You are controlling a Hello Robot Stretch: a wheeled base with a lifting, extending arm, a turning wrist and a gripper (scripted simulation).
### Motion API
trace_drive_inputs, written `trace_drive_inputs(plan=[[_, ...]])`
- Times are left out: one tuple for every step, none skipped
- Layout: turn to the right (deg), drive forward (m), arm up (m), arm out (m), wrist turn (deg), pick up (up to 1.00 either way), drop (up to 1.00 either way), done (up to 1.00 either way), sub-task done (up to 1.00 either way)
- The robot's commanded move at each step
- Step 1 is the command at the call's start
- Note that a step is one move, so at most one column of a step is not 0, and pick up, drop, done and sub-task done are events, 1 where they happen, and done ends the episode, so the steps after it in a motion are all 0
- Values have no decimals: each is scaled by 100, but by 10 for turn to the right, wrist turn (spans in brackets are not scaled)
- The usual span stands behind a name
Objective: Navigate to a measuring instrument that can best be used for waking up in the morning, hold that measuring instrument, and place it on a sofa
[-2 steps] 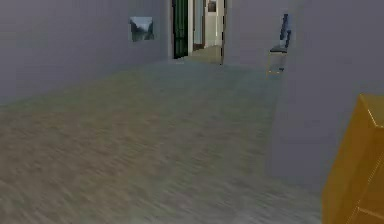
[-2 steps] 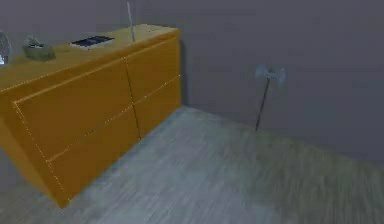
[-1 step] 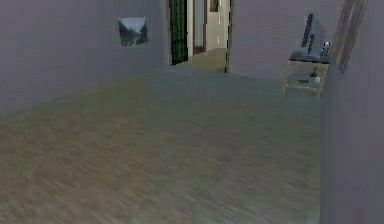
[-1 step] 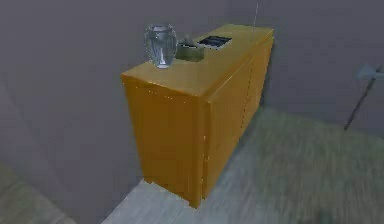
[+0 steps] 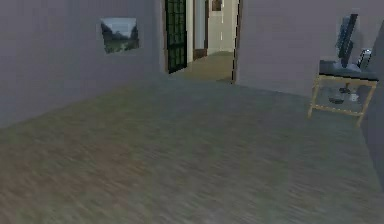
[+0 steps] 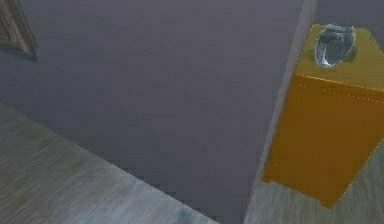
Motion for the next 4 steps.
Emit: trace_drive_inputs(plan=[[30, 0, 0, 0, 0, 0, 0, 0, 0], [0, 100, 0, 0, 0, 0, 0, 0, 0], [0, 100, 0, 0, 0, 0, 0, 0, 0], [0, 100, 0, 0, 0, 0, 0, 0, 0]])
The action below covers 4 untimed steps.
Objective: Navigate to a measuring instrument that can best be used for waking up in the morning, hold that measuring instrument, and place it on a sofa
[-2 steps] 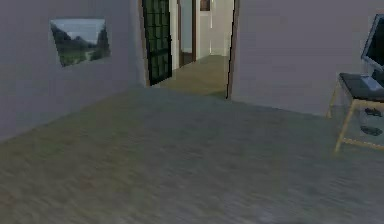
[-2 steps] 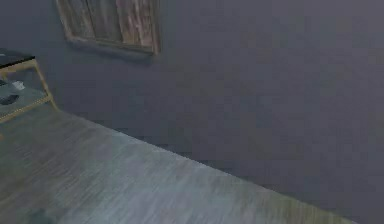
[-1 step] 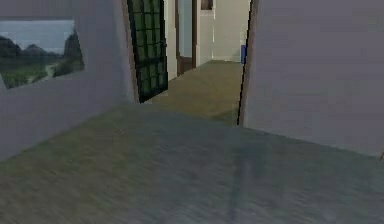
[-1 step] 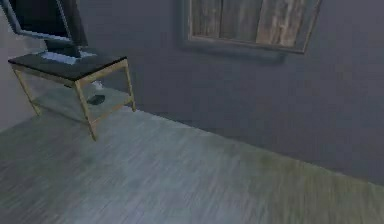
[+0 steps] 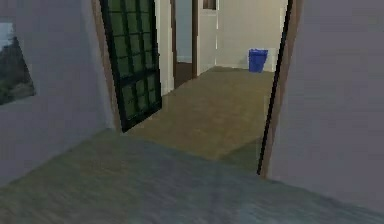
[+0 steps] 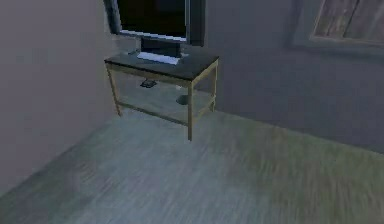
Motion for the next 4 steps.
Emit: trace_drive_inputs(plan=[[0, 100, 0, 0, 0, 0, 0, 0, 0], [0, 65, 0, 0, 0, 0, 0, 0, 0], [90, 0, 0, 0, 0, 0, 0, 0, 0], [0, 100, 0, 0, 0, 0, 0, 0, 0]])
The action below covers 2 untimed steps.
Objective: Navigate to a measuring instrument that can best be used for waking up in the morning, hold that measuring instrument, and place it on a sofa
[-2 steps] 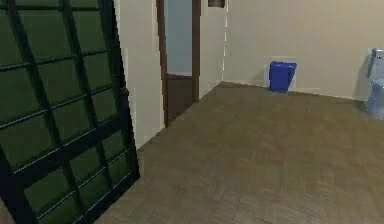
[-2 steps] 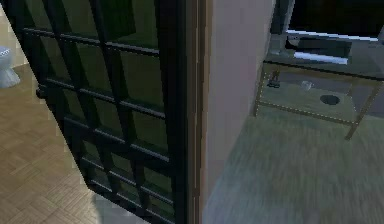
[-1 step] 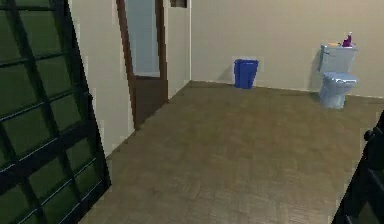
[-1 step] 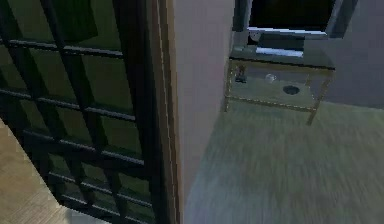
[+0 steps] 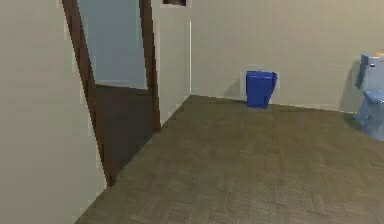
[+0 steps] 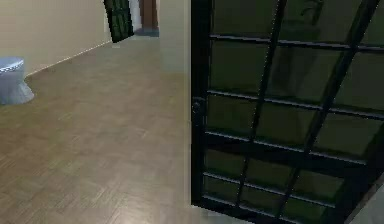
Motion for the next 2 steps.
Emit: trace_drive_inputs(plan=[[0, 100, 0, 0, 0, 0, 0, 0, 0], [0, 75, 0, 0, 0, 0, 0, 0, 0]])
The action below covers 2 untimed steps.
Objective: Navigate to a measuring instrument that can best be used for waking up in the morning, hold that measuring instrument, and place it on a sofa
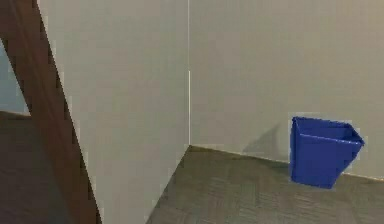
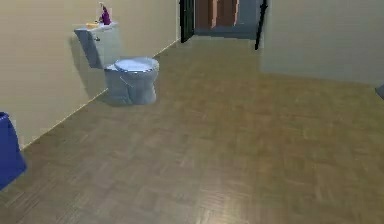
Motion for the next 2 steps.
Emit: trace_drive_inputs(plan=[[-450, 0, 0, 0, 0, 0, 0, 0, 0], [-240, 0, 0, 0, 0, 0, 0, 0, 0]])
